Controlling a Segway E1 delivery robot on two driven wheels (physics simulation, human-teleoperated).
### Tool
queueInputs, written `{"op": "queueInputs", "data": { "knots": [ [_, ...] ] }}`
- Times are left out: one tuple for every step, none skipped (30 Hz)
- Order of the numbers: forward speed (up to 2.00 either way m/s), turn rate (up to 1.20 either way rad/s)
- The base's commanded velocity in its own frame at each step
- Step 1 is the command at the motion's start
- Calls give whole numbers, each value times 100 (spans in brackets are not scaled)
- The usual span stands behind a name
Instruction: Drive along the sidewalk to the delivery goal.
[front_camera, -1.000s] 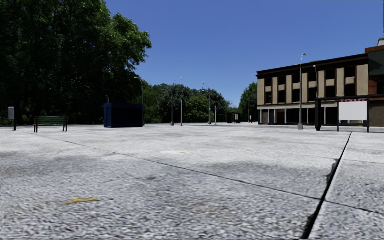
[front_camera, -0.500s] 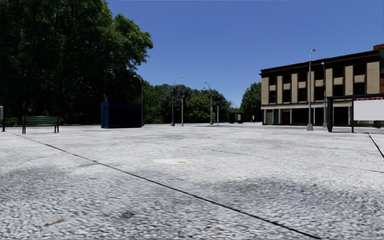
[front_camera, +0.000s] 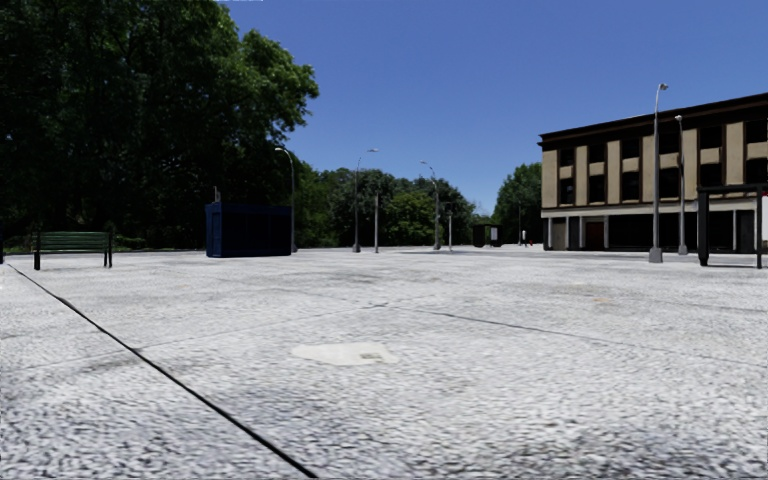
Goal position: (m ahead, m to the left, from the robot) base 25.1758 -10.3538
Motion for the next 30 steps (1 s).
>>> {"op": "queueInputs", "data": {
  "knots": [
    [200,0],
    [200,0],
    [200,0],
    [200,0],
    [200,0],
    [200,0],
    [200,0],
    [200,0],
    [200,0],
    [200,0],
    [200,0],
    [200,0],
    [200,0],
    [200,0],
    [200,0],
    [200,0],
    [200,0],
    [200,0],
    [200,0],
    [200,0],
    [200,0],
    [200,0],
    [200,0],
    [200,0],
    [200,0],
    [200,0],
    [200,0],
    [200,0],
    [200,0],
    [200,0]
  ]
}}
